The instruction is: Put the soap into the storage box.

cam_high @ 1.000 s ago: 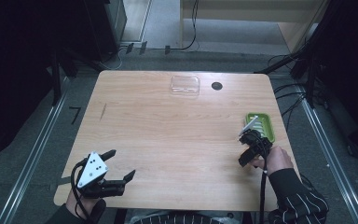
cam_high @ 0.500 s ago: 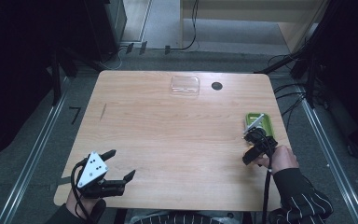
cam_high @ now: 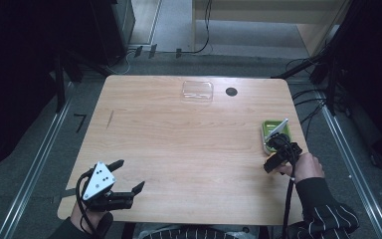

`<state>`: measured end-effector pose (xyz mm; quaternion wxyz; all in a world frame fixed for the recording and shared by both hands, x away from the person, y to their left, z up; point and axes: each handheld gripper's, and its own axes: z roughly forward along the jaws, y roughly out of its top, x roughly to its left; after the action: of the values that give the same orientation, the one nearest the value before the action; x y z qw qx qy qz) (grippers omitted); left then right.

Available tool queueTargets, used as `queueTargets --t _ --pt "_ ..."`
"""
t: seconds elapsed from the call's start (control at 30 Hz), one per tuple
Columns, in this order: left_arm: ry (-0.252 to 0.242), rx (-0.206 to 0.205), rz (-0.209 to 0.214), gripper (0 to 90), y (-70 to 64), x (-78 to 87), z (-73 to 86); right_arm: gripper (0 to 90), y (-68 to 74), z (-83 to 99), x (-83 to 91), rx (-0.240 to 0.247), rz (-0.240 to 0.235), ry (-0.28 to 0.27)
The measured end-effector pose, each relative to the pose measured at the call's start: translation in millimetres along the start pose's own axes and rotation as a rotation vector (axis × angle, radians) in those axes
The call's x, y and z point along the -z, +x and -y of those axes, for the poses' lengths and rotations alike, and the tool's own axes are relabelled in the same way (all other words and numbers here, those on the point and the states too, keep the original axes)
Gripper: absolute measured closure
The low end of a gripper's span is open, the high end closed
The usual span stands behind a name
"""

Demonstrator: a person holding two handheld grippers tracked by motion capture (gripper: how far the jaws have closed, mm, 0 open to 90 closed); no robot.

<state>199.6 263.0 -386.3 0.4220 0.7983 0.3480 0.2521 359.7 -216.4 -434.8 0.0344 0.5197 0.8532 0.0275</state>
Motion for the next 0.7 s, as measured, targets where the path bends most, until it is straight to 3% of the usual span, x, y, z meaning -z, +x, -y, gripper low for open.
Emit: queueTargets --t 0.7 --pt "0.003 0.0 0.002 13.6 0.0 -0.5 -0.2 26.8 -15.5 -1.1 10.0 -0.047 0.013 -0.065"
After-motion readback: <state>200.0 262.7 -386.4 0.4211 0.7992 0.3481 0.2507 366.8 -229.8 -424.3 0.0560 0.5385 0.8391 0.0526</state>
